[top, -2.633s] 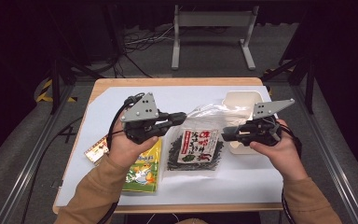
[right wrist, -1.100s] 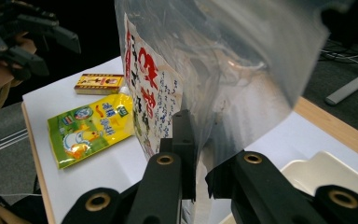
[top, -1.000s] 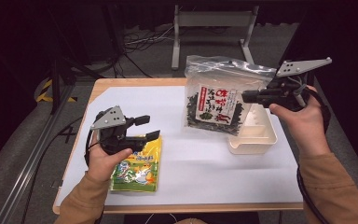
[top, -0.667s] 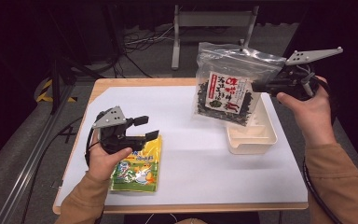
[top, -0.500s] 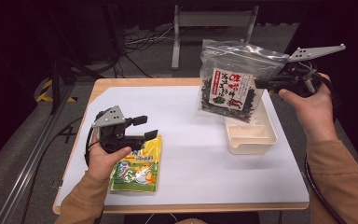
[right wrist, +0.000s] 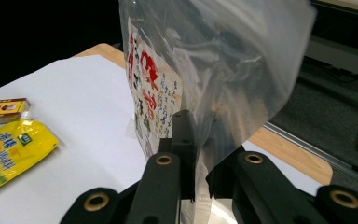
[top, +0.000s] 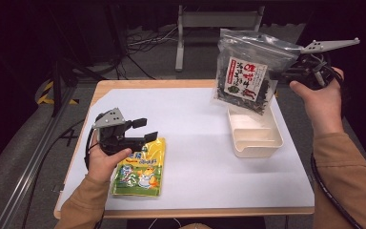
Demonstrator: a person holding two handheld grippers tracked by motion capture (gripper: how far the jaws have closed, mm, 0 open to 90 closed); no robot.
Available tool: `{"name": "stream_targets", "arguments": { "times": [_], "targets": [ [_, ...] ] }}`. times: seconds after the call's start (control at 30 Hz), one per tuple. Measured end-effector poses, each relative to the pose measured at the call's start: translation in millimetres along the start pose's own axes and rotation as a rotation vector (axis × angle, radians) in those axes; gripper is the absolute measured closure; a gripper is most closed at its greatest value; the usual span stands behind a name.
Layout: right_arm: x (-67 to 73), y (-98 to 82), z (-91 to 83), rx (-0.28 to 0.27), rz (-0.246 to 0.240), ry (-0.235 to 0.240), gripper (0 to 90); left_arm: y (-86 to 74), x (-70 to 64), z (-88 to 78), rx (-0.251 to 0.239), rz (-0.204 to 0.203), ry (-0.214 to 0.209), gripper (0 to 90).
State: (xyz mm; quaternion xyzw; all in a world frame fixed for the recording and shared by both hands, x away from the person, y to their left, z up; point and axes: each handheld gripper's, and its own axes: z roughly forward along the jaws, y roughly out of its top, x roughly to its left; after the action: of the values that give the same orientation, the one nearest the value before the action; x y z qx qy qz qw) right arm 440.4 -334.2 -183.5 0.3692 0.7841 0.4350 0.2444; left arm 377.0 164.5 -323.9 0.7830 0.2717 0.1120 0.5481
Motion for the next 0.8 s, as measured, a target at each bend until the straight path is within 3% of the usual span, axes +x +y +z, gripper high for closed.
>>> {"name": "stream_targets", "arguments": {
  "times": [0.8],
  "targets": [
    [-29.3, -23.8, 10.5, 0.028, 0.073, -0.126, 83.6, -6.2, 9.1, 2.5, 0.024, -0.040, -0.005, 33.4]
  ]
}}
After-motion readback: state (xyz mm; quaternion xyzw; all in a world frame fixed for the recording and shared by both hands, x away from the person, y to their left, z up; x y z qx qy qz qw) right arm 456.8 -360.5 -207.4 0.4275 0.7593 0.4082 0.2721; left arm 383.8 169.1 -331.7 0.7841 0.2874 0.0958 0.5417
